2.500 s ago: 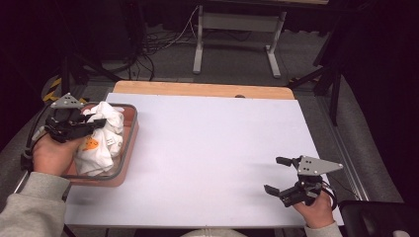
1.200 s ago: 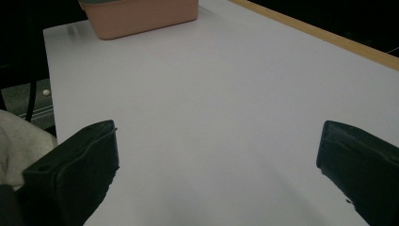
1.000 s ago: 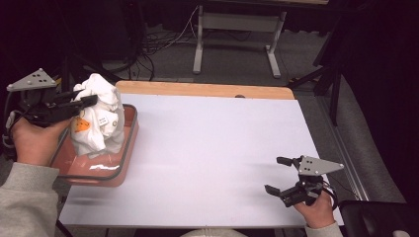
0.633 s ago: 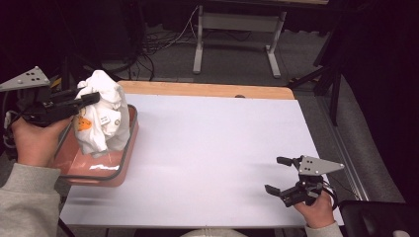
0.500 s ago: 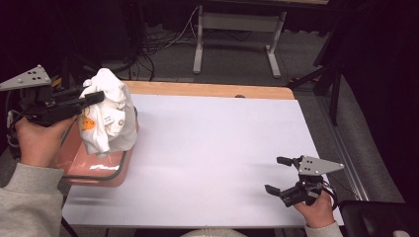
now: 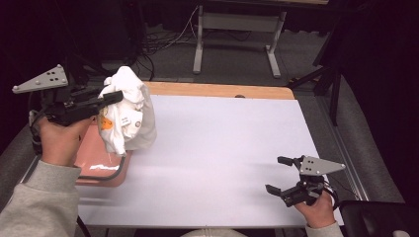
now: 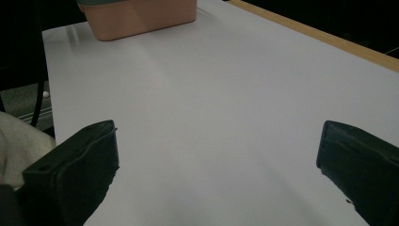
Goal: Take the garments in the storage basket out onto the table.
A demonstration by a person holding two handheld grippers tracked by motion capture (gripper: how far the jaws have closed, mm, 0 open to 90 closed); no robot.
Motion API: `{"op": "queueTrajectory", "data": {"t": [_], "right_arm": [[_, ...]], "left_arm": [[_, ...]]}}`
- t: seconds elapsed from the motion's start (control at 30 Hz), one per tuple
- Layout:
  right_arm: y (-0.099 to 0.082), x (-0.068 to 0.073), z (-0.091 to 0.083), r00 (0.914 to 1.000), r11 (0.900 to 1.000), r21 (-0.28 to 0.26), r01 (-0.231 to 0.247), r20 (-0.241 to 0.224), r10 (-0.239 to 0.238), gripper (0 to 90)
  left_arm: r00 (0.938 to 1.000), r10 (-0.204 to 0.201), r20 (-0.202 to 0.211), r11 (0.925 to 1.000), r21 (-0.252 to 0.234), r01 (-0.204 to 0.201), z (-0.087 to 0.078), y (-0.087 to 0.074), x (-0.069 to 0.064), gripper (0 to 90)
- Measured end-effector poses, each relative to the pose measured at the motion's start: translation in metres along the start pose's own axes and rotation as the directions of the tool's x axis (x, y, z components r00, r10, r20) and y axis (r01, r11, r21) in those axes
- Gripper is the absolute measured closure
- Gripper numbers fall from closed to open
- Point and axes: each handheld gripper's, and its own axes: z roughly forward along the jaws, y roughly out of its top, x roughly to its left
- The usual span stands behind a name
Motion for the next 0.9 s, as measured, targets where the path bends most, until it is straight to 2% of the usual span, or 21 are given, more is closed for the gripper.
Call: {"op": "queueTrajectory", "data": {"t": [0.13,0.33,0.53,0.9], "right_arm": [[0.0,0.0,0.0,1.0,1.0,0.0,-0.002,0.001,0.002,0.0],[0.0,0.0,-0.001,1.0,1.0,-0.002,0.002,0.001,-0.002,0.0],[0.0,0.0,-0.001,1.0,1.0,-0.002,-0.001,0.001,0.001,0.0],[0.0,-0.001,-0.003,1.0,0.9999,-0.012,-0.004,0.0,0.004,0.0]], "left_arm": [[0.9998,0.001,0.019,1.0,-0.006,0.0,0.012,-0.002,-0.005,67.9],[0.9973,-0.007,0.073,0.9999,-0.009,0.008,0.035,-0.008,-0.014,67.9],[0.9923,-0.011,0.123,0.9998,-0.014,0.013,0.059,-0.01,-0.023,67.8],[0.9816,-0.007,0.191,0.9998,-0.016,0.01,0.099,-0.011,-0.038,67.8]]}}
